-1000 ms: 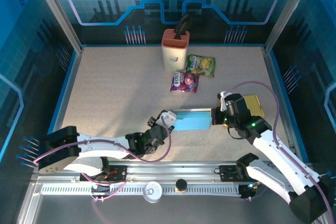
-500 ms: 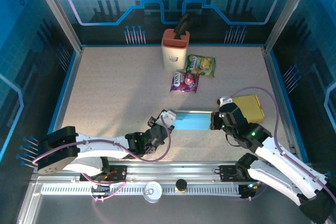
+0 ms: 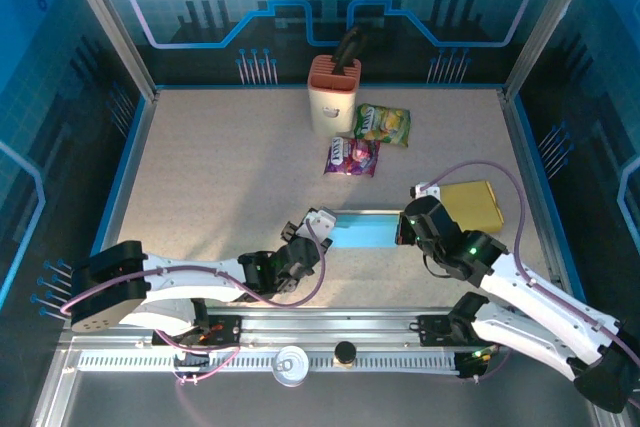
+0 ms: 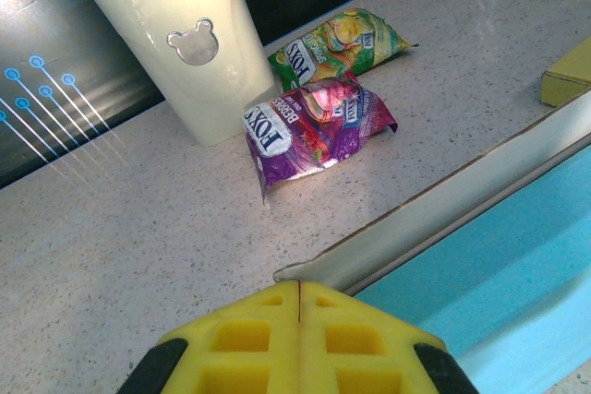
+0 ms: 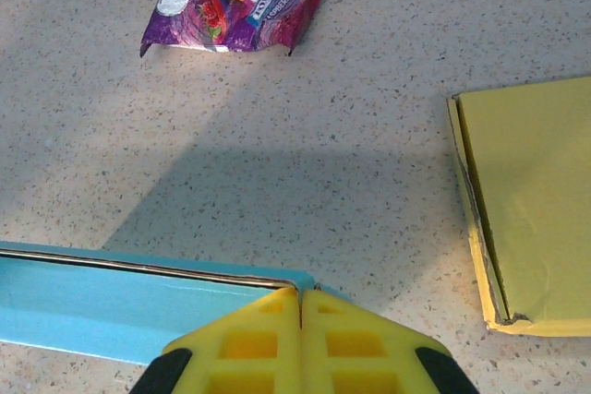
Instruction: Fold the paper box
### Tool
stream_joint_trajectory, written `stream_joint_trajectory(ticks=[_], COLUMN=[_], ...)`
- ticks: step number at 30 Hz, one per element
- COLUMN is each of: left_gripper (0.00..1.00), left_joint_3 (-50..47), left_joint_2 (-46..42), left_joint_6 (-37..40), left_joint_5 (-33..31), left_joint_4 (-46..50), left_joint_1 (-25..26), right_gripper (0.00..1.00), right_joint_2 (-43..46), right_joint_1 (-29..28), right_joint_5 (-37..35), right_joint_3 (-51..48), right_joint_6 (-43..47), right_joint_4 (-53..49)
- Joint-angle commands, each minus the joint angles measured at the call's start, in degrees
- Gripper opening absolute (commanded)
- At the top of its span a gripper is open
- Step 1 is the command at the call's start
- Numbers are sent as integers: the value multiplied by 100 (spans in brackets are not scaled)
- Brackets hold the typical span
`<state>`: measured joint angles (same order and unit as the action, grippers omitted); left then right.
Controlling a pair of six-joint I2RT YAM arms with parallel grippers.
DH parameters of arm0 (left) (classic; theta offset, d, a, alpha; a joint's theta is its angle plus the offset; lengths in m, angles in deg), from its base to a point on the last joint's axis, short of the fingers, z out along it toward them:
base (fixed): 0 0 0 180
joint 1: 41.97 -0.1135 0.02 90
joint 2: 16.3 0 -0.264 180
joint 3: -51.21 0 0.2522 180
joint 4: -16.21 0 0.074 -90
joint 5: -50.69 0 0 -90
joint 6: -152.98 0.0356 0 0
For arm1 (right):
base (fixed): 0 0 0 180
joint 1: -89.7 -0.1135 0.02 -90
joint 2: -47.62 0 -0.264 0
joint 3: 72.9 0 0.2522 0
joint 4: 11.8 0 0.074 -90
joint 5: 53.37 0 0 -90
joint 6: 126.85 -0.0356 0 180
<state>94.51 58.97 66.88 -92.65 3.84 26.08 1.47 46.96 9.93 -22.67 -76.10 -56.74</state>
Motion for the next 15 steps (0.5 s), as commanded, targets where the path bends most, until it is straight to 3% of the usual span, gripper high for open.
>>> stream_joint_trajectory(ticks=[1, 11, 15], left_gripper=[0, 0, 16], left_joint_3=[167, 157, 162], left_joint_2=[-100, -319, -662], left_joint_6=[-127, -277, -410], left_joint_5=[154, 194, 317], left_joint_4=[150, 446, 766], left_joint_1=[20, 19, 23], right_gripper=[0, 0, 0], right_joint_2=[-69, 88, 102], right_joint_1=[-145, -528, -610], right_joint_5=[77, -363, -450], right_joint_3=[43, -360, -341], right_joint_6=[-144, -106, -82], right_joint_4=[-241, -2, 5])
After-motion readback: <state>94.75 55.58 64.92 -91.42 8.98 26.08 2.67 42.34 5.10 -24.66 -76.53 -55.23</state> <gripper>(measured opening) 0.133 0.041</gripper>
